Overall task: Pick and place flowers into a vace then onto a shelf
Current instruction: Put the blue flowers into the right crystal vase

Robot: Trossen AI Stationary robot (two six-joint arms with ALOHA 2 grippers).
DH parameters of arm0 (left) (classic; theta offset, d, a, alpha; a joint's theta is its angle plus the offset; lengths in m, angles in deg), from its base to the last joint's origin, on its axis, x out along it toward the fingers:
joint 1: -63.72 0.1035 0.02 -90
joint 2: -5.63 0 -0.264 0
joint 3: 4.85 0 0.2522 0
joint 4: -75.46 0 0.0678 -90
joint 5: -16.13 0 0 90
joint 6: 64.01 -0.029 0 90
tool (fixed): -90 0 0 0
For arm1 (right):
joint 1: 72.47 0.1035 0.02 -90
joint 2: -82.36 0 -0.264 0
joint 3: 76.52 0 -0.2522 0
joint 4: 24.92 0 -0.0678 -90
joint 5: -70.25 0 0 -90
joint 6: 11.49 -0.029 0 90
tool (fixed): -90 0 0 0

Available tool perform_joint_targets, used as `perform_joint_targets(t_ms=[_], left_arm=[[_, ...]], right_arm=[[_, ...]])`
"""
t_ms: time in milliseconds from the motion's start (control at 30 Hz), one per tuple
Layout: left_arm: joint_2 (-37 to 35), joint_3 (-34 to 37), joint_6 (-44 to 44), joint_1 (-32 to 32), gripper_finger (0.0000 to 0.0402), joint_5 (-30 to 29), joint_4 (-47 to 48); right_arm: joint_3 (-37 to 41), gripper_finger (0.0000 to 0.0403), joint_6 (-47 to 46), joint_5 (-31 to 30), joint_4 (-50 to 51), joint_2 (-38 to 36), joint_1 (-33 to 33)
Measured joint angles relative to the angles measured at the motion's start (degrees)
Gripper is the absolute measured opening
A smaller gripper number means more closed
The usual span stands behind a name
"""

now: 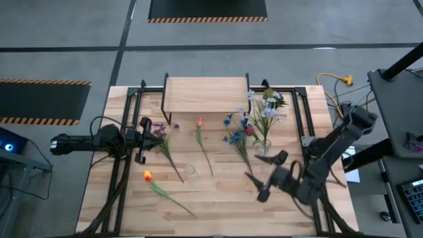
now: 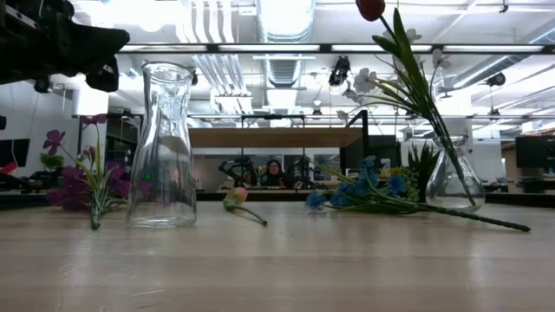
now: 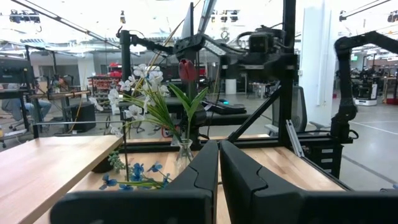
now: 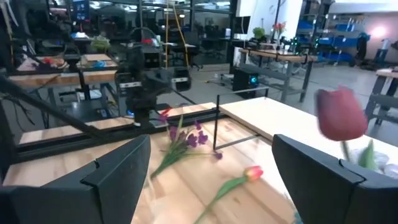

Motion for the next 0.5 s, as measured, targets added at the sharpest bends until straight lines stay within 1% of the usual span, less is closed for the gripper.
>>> perform_joint_targets(t_ms=[167,300,467,500], left_arm=[[0.0,0.0,0.0,0.0,0.0,0.0,0.0],[0.0,0.0,0.0,0.0,0.0,0.0,0.0],[0.0,0.0,0.0,0.0,0.0,0.0,0.0],[0.0,0.0,0.0,0.0,0.0,0.0,0.1]], right_arm=[[-6.5,0.0327,0.8,-2.2,0.1,9.1,0.9],[-10.5,0.0327,-2.9,-3.4,0.2,14.9,0.9],[-13.1,0.0327,-4.1,-8.3,1.3,18.6,1.1],[-13.2,0.0327,-4.1,-8.4,1.3,19.0,1.1]])
